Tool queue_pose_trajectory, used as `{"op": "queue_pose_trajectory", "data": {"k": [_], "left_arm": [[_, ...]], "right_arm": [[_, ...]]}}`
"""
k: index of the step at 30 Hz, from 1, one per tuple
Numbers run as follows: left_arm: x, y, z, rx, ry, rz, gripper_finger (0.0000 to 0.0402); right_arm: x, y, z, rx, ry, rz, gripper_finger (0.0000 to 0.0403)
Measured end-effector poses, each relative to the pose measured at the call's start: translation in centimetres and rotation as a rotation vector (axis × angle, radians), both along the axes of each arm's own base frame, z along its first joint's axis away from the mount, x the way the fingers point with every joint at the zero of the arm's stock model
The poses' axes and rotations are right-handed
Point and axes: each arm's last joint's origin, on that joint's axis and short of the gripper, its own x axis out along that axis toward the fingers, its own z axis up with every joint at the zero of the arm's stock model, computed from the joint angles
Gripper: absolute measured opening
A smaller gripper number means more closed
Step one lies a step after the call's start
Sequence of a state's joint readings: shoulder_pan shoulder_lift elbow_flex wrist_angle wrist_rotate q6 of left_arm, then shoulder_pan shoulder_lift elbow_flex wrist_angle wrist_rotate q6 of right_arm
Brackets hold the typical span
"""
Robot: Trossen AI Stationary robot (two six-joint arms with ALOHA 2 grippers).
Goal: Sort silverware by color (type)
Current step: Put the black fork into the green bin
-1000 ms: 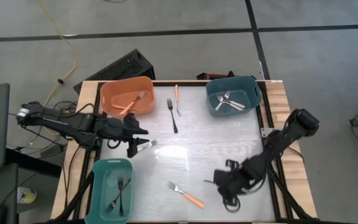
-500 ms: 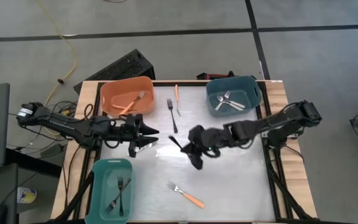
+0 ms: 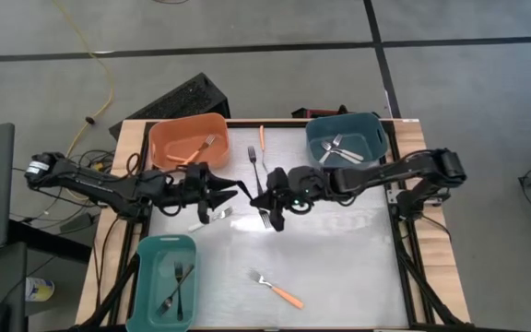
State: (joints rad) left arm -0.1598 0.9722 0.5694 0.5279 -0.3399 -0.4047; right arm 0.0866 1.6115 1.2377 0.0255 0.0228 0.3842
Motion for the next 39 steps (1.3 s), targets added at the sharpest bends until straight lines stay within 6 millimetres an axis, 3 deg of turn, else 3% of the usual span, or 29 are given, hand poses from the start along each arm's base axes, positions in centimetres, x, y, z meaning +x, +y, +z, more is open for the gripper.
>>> {"op": "queue_pose_trajectory", "data": {"k": [13,19,26,39], "left_arm": [[1.9,0.8,-0.6,-0.006,-0.065,0.020,0.0137],[1.9,1.2,-0.3,-0.006,-0.089,0.032,0.0091],[1.9,1.4,-0.3,0.000,-0.090,0.009,0.0009],[1.9,1.3,-0.3,0.006,-0.089,-0.014,0.0000]], "right_arm": [[0.9,-1.7,-0.5,0.015,-0.028,0.005,0.0025],[0.9,-1.7,-0.5,0.017,-0.028,0.025,0.0025],[0.9,-1.7,-0.5,0.018,-0.029,0.027,0.0025],[0.8,-1.5,-0.5,0.016,-0.030,0.040,0.0025]]}}
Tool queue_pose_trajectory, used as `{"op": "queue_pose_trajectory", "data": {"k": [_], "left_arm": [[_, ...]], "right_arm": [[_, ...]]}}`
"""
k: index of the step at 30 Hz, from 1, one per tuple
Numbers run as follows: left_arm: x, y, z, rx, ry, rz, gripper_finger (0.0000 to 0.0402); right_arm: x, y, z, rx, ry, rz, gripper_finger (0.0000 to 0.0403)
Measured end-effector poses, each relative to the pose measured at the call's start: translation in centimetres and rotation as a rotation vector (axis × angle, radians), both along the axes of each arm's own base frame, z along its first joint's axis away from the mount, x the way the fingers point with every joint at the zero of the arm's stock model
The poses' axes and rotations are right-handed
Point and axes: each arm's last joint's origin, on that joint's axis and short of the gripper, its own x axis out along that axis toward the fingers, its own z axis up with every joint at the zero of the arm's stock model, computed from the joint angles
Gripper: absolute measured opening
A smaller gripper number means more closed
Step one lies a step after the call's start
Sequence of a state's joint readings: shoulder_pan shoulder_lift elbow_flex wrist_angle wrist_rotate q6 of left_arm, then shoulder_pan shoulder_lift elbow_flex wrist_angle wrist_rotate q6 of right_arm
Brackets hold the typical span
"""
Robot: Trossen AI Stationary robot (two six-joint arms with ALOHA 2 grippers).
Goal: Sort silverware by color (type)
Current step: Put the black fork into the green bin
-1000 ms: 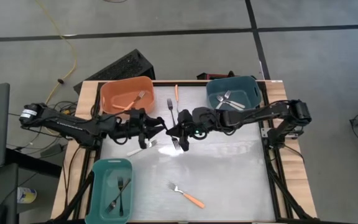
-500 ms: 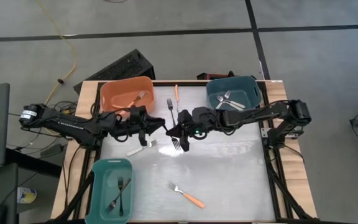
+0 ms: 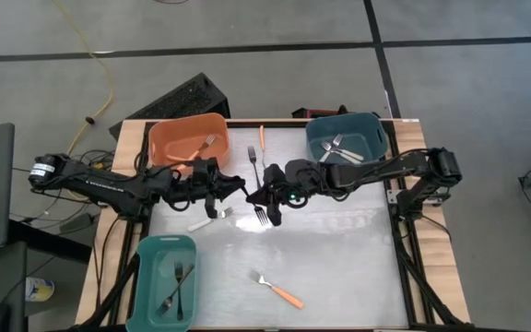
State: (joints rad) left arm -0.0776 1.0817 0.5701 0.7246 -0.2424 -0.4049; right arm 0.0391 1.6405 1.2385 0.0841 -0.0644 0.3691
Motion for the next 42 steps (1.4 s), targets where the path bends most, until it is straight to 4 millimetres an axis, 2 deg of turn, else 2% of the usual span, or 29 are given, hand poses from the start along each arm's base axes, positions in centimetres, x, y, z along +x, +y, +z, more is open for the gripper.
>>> {"op": "queue_pose_trajectory", "data": {"k": [12,23,26,32,35,38,42], "left_arm": [[0.0,0.0,0.0,-0.001,0.000,-0.003,0.0000],[-0.4,0.3,-0.1,-0.044,0.076,-0.085,0.0000],[-0.9,0.8,0.8,-0.067,0.157,-0.127,0.0000],[-2.2,1.6,3.9,-0.173,0.412,-0.205,0.0000],[-2.9,1.6,5.4,-0.278,0.551,-0.256,0.0000],[-3.2,1.1,6.6,-0.377,0.612,-0.309,0.0000],[-3.6,0.3,8.1,-0.498,0.575,-0.345,0.0000]], "right_arm": [[0.0,0.0,0.0,0.006,0.000,0.016,0.0031],[-0.4,0.0,0.4,0.034,0.013,0.038,0.0128],[-1.0,-0.4,0.9,0.056,0.020,0.086,0.0162],[-2.6,-2.1,1.9,0.093,0.061,0.182,0.0212],[-3.4,-2.9,2.5,0.064,0.073,0.181,0.0222],[-3.7,-3.4,2.7,0.021,0.065,0.184,0.0223],[-3.8,-3.9,2.7,-0.028,0.059,0.188,0.0222]]}}
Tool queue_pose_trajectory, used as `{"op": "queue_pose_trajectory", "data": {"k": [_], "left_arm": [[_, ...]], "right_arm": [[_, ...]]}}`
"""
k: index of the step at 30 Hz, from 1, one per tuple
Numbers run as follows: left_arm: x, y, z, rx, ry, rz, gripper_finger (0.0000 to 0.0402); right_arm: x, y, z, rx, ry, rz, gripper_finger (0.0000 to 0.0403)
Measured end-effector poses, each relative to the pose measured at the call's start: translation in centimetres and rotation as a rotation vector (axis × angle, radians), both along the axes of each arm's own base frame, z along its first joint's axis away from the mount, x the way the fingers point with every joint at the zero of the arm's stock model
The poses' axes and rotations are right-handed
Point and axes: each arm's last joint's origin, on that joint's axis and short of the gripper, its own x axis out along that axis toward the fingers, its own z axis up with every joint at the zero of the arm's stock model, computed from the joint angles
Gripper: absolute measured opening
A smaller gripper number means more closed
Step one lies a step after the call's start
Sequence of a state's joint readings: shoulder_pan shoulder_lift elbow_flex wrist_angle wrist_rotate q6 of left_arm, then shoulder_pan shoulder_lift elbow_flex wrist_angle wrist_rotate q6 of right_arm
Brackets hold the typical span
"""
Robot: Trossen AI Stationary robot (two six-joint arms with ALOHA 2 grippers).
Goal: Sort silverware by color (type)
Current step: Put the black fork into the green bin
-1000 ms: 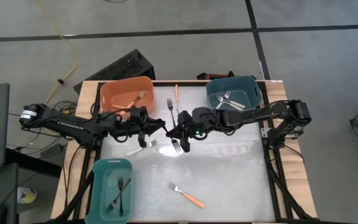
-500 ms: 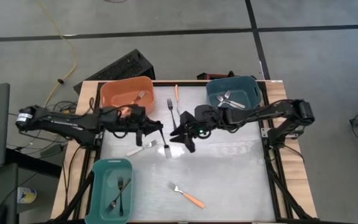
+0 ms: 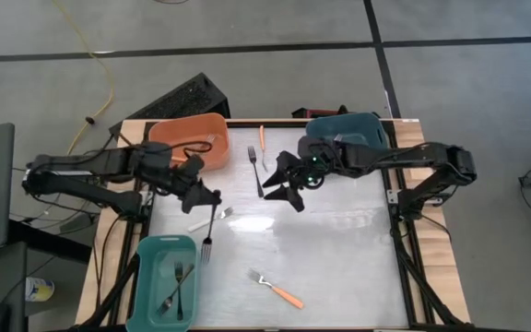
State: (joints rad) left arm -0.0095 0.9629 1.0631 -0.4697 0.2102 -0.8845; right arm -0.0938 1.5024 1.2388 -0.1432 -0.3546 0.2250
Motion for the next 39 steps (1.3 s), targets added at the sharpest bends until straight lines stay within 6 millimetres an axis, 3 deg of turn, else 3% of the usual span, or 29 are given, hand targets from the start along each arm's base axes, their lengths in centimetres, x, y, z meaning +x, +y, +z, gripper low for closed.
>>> {"op": "queue_pose_trajectory", "data": {"k": [5,12,23,30,39], "left_arm": [[-0.9,-1.8,0.3,-0.091,0.032,-0.022,0.0000],[-2.8,-6.1,-2.8,-0.167,0.305,-0.076,0.0000],[-5.9,-11.8,-6.1,-0.277,0.385,-0.016,0.0000],[-8.2,-13.9,-8.6,-0.314,0.416,0.039,0.0000],[-9.4,-14.5,-11.9,-0.313,0.458,0.069,0.0000]], "right_arm": [[0.2,-0.3,-0.3,-0.052,-0.004,0.015,0.0221],[0.1,-0.4,-0.3,-0.091,-0.016,0.028,0.0221],[0.1,-0.5,-0.3,-0.089,-0.011,0.025,0.0221],[0.1,-0.5,-0.3,-0.066,-0.004,0.014,0.0221],[0.1,-0.5,-0.3,-0.035,0.005,-0.004,0.0221]]}}
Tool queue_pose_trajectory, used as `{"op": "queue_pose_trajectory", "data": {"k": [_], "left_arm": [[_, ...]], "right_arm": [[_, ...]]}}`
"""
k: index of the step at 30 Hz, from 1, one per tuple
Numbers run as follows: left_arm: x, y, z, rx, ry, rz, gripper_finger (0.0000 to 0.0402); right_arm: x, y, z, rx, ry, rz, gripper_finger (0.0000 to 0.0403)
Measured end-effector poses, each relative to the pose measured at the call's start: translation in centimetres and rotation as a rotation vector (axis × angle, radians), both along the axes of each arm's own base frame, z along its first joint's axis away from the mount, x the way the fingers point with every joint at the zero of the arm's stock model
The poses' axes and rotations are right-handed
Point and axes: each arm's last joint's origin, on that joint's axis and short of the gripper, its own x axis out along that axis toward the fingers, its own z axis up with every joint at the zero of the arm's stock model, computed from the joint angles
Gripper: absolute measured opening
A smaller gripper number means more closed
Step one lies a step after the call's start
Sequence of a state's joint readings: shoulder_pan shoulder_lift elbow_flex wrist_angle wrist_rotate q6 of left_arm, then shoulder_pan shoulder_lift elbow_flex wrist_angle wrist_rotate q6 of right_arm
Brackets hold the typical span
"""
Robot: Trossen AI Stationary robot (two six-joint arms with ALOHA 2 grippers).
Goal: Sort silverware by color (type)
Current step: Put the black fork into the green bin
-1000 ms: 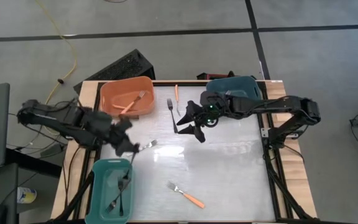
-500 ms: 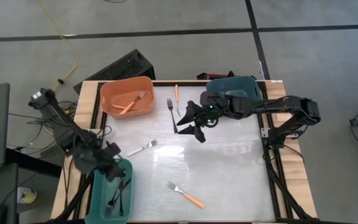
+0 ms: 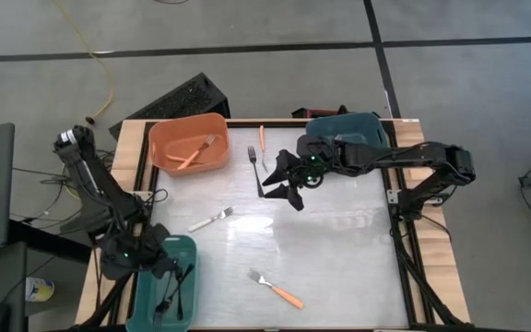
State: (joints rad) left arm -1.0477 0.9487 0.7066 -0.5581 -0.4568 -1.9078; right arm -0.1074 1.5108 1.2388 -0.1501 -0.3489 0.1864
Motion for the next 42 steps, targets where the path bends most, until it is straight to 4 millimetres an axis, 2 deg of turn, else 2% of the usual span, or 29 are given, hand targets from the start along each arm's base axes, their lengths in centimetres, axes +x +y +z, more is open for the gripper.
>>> {"op": "queue_pose_trajectory", "data": {"k": [5,12,19,34,42], "left_arm": [[-0.1,0.1,-1.1,0.015,0.016,-0.010,0.0000],[-0.1,0.1,-1.2,0.037,0.014,-0.050,0.0000],[-0.2,0.3,-1.3,0.050,0.019,-0.016,0.0004],[-0.2,0.5,-1.3,0.039,0.063,-0.074,0.0110],[-0.2,2.0,-0.2,-0.042,0.083,-0.127,0.0141]], "right_arm": [[0.0,0.1,0.0,0.043,0.013,-0.018,0.0221],[0.0,0.1,0.0,0.062,0.018,-0.027,0.0221],[0.0,0.1,0.0,0.067,0.020,-0.029,0.0221],[0.0,0.1,-0.1,0.063,0.028,-0.027,0.0221],[0.0,0.0,-0.1,0.050,0.022,-0.023,0.0221]]}}
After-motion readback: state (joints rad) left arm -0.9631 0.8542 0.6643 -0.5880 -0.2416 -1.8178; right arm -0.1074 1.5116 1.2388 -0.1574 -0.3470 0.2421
